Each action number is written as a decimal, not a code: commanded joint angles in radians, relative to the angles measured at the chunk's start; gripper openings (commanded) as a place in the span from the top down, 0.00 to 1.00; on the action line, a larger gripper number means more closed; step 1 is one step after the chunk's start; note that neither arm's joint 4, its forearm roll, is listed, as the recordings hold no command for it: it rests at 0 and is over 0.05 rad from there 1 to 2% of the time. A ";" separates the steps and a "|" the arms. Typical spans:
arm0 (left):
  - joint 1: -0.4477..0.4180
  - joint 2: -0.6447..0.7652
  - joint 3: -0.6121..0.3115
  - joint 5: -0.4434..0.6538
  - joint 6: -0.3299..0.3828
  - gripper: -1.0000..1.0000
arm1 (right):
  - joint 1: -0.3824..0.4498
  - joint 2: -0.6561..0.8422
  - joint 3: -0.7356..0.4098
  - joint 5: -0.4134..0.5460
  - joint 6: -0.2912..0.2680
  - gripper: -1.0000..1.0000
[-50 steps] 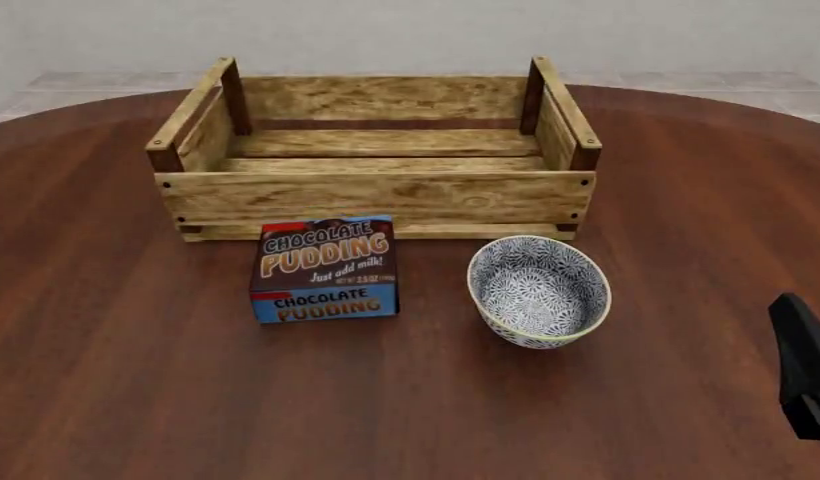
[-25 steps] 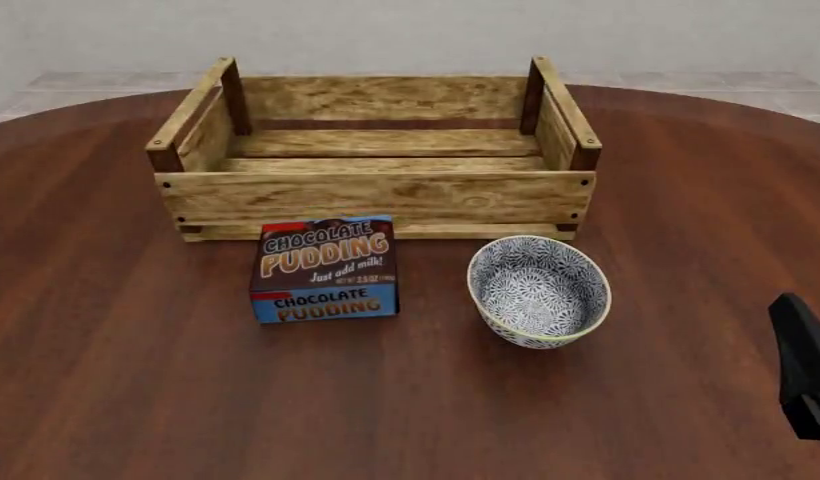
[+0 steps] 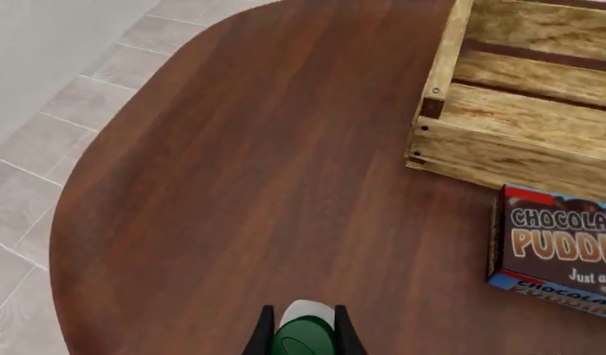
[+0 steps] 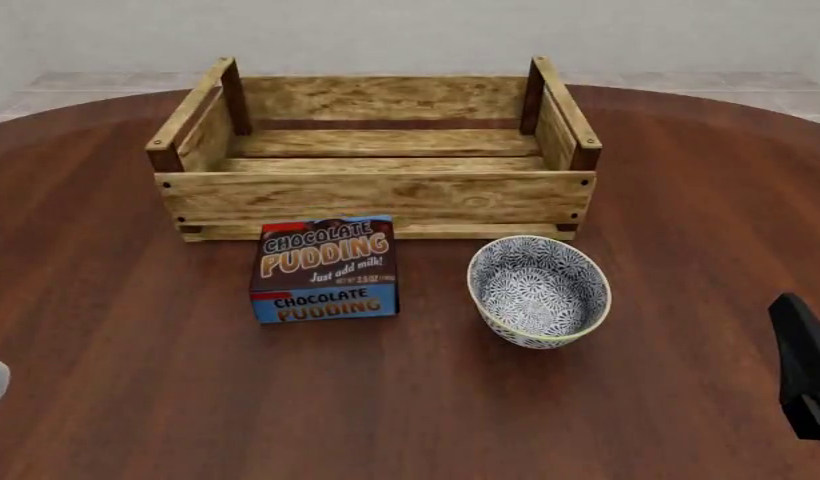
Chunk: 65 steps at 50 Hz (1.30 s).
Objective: Pick up the salad dressing and put it in the tray.
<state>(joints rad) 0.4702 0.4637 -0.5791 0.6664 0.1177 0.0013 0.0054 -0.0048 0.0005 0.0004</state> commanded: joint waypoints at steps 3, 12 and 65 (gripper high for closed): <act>-0.135 0.082 -0.121 -0.021 -0.006 1.00 | 0.000 0.000 0.000 0.000 0.000 0.00; -0.200 0.135 -0.217 -0.019 -0.015 1.00 | 0.000 0.000 0.000 0.000 0.000 0.00; -0.568 0.777 -0.873 -0.090 0.026 1.00 | 0.000 0.000 0.000 0.000 0.000 0.00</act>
<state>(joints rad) -0.0394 1.1080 -1.3175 0.5887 0.1231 0.0013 0.0053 -0.0048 0.0005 0.0004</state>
